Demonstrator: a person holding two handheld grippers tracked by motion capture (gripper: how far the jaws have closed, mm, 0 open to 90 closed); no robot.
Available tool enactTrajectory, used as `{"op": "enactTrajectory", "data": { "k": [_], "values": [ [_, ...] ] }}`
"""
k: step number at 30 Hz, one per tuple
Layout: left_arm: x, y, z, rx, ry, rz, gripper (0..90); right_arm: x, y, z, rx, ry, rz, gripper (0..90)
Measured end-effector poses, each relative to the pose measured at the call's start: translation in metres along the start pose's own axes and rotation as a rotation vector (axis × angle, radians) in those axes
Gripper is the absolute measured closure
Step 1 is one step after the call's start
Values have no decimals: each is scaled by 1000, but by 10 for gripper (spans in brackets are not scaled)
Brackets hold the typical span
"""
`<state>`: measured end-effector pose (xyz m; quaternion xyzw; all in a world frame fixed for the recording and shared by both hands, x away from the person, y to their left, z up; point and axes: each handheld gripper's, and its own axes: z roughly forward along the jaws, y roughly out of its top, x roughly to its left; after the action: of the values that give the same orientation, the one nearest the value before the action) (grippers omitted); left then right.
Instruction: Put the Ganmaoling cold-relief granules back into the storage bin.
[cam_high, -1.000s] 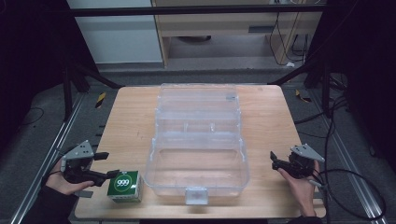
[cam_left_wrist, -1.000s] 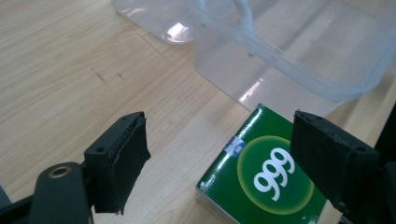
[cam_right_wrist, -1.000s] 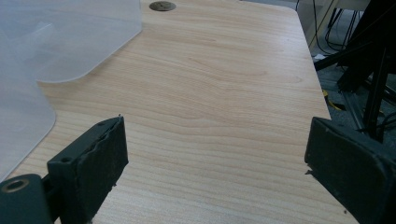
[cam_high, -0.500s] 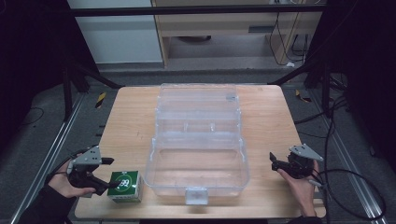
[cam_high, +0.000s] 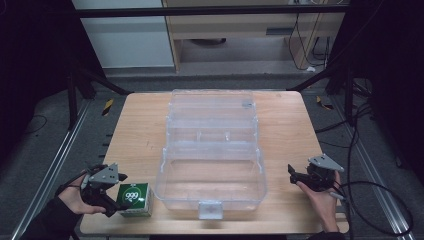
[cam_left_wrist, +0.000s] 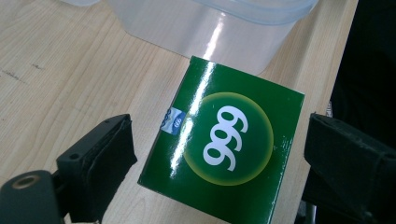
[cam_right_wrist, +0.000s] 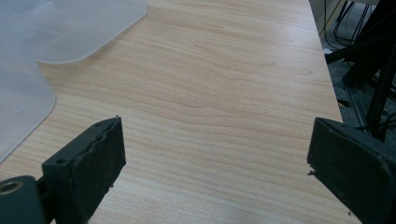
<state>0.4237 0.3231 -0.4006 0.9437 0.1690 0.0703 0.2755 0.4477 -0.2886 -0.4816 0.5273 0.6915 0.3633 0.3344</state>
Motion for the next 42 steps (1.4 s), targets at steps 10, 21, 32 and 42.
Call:
{"op": "enactTrajectory", "data": {
  "k": [10,21,32,42],
  "values": [
    [0,2,10,18,-27,54,51,0,-1,2,17,3,-7,37],
    [0,3,23,55,-54,79,46,1,-1,3,23,5,-13,31],
    [2,1,34,88,-75,93,50,1,-2,5,31,11,-14,31],
    [5,2,41,127,-100,119,62,1,-3,5,39,15,-18,31]
  ]
}}
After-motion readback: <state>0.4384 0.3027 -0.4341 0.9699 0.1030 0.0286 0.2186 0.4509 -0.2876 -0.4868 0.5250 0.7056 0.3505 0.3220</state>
